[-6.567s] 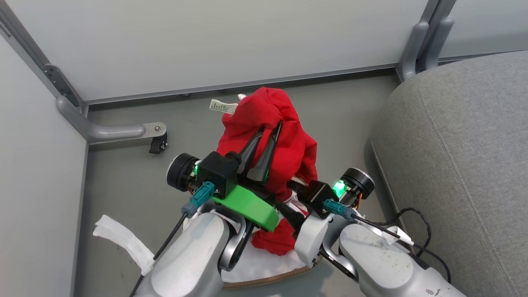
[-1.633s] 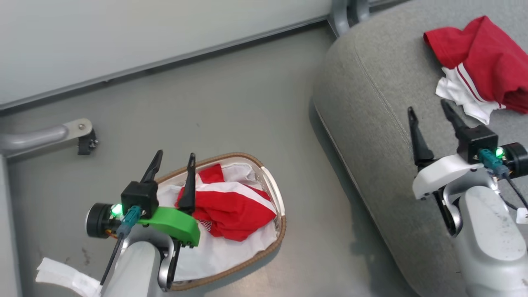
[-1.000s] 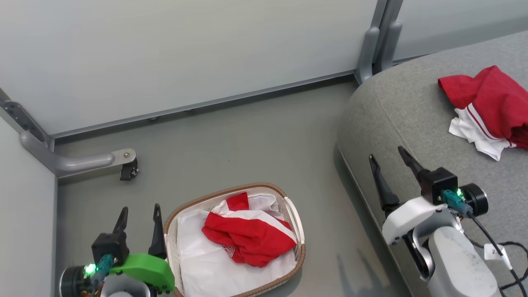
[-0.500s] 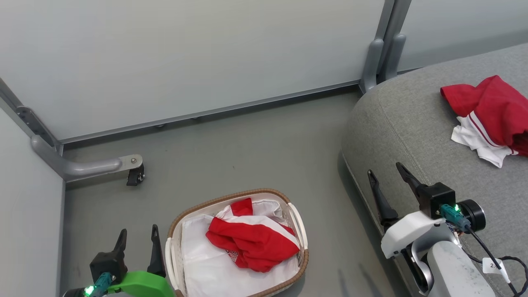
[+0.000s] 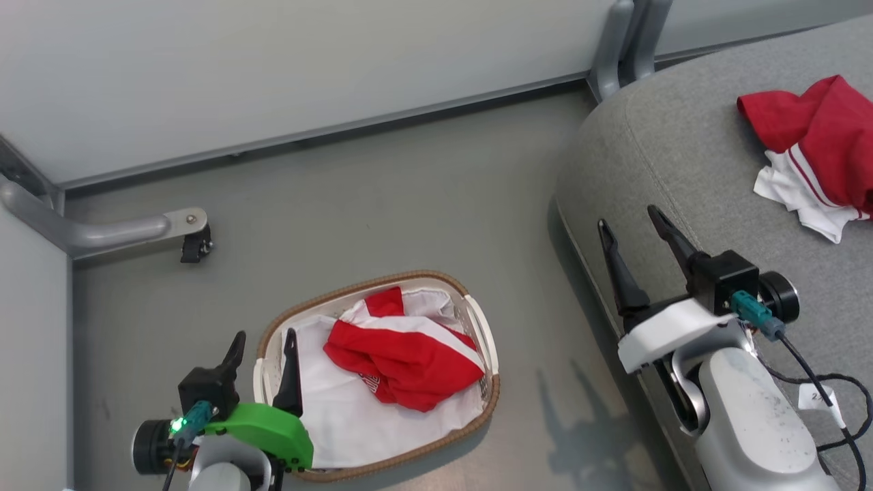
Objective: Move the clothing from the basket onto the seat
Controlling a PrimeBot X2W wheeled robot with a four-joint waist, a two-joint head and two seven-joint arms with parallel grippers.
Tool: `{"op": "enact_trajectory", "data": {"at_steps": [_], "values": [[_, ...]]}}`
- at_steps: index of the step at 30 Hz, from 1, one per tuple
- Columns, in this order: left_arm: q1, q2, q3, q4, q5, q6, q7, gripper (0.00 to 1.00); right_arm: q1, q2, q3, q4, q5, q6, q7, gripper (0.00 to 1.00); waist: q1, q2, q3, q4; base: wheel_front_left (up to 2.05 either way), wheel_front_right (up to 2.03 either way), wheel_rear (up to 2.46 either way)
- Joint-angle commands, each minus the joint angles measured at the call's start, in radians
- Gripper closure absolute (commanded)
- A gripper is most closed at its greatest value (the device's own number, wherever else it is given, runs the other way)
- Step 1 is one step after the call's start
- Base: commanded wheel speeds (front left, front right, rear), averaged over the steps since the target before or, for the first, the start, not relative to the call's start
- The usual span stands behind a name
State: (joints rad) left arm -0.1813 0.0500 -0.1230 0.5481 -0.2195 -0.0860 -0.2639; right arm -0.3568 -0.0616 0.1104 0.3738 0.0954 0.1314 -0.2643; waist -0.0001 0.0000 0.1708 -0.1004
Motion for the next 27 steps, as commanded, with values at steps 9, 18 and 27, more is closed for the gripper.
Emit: {"op": "enact_trajectory", "data": {"at_steps": [9,18,27], "values": [[-0.181,0.003,-0.064,0.106,0.005,-0.027,-0.001,0.00,-0.118,0.008,0.034,-0.076,0.031,-0.001,0.000,0.00,0.0001,0.0000,0.255,-0.095,0.00,0.00,0.00],[-0.316,0.017,-0.073,0.222,0.036,-0.040,-0.001,0.00,-0.196,0.010,0.077,-0.140,0.084,-0.001,0.000,0.00,0.0001,0.0000,0.399,-0.164,0.00,0.00,0.00],[-0.410,0.047,-0.090,0.355,0.046,-0.045,-0.001,0.00,-0.249,0.010,0.123,-0.195,0.139,-0.001,0.000,0.00,0.0001,0.0000,0.514,-0.234,0.00,0.00,0.00]]}}
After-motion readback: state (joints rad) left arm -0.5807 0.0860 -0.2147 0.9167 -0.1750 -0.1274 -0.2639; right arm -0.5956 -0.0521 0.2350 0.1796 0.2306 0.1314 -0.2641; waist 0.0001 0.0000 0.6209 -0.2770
